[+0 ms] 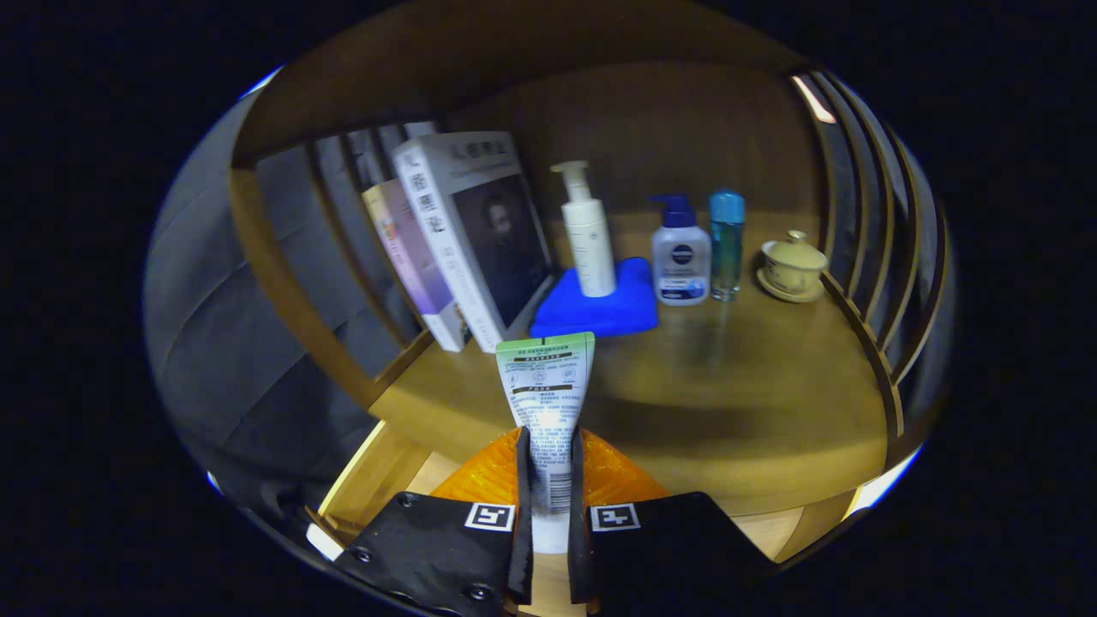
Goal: Pull open the drawer, take out the items inside it, and place them on the countertop above the cabinet.
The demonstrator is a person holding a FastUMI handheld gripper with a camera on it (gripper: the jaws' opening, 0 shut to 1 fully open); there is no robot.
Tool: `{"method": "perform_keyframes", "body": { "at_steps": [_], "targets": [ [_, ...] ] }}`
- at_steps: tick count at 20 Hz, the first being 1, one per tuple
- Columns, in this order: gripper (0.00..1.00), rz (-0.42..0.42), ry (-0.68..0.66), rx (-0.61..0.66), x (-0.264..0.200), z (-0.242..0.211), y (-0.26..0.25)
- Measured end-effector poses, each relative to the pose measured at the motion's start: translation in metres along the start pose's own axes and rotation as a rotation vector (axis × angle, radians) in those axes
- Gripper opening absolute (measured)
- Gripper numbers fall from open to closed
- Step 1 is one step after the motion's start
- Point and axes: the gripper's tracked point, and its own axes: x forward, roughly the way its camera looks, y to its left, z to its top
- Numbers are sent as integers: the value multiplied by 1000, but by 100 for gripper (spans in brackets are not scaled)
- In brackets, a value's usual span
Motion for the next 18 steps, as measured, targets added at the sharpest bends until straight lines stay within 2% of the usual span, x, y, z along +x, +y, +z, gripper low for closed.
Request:
{"method": "perform_keyframes", "body": {
  "at_steps": [7,10,11,12,14,15,16,18],
  "targets": [
    [21,-82,-31,178,25,15,-14],
    [27,-125,-48,180,36,19,-20],
    [27,-151,-51,171,38,18,-22],
    [31,-188,-60,153,38,18,-29],
    [31,-210,-133,131,36,33,-32],
    [39,-207,-164,126,31,37,-30],
    [55,-204,-200,117,22,44,-25],
    [77,-210,-263,66,4,51,-22]
  ]
}}
